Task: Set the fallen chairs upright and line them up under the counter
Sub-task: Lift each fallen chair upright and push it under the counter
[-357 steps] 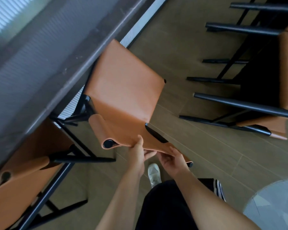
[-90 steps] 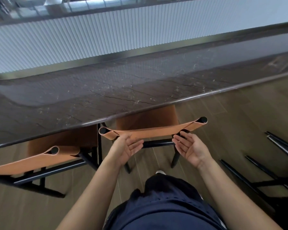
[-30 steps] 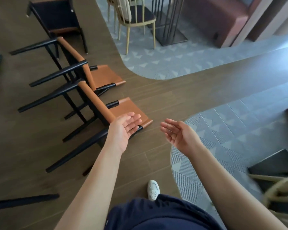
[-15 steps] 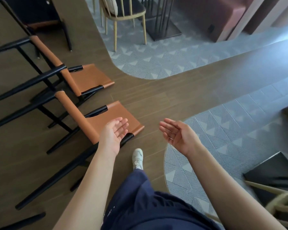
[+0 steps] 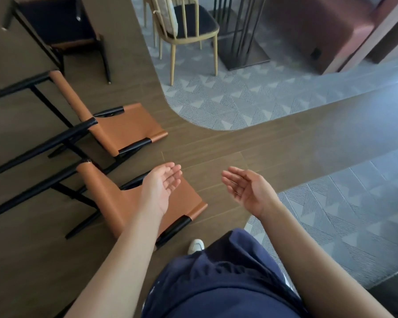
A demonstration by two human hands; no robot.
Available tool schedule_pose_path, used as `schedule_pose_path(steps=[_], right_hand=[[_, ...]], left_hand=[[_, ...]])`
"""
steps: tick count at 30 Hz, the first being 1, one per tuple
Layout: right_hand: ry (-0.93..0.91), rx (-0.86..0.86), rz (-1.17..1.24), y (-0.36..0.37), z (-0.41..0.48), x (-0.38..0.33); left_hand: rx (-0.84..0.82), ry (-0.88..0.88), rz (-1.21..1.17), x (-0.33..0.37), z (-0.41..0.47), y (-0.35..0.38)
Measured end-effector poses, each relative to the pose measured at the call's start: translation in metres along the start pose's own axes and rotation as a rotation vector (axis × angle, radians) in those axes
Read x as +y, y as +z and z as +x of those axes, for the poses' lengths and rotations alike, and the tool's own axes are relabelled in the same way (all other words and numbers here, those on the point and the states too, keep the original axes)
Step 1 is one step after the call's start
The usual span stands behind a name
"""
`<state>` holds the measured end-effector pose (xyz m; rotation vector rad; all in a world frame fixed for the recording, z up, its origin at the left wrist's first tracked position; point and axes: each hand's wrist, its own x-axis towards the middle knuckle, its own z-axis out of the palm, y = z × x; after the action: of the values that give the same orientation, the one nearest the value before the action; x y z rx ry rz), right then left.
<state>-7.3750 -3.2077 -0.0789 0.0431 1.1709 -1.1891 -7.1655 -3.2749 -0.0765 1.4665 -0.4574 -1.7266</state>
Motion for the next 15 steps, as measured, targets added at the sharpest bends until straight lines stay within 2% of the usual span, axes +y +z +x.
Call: schedule_pose_path(steps=[6, 11, 15], right_hand=[[0.054, -0.032, -0.050, 0.010, 0.064, -0.066], [0.171, -0.111, -0.234, 0.027, 0.127, -0.135], [0.232, -0.154, -0.353, 0.040, 0.165, -0.191]], left_hand=[[0.124, -0.019, -0.069, 0.004, 0.048, 0.034], [0.290, 0.007, -0.173, 0.005, 0.082, 0.075], [0.370, -0.013, -0.344, 0.003, 0.097, 0.108]])
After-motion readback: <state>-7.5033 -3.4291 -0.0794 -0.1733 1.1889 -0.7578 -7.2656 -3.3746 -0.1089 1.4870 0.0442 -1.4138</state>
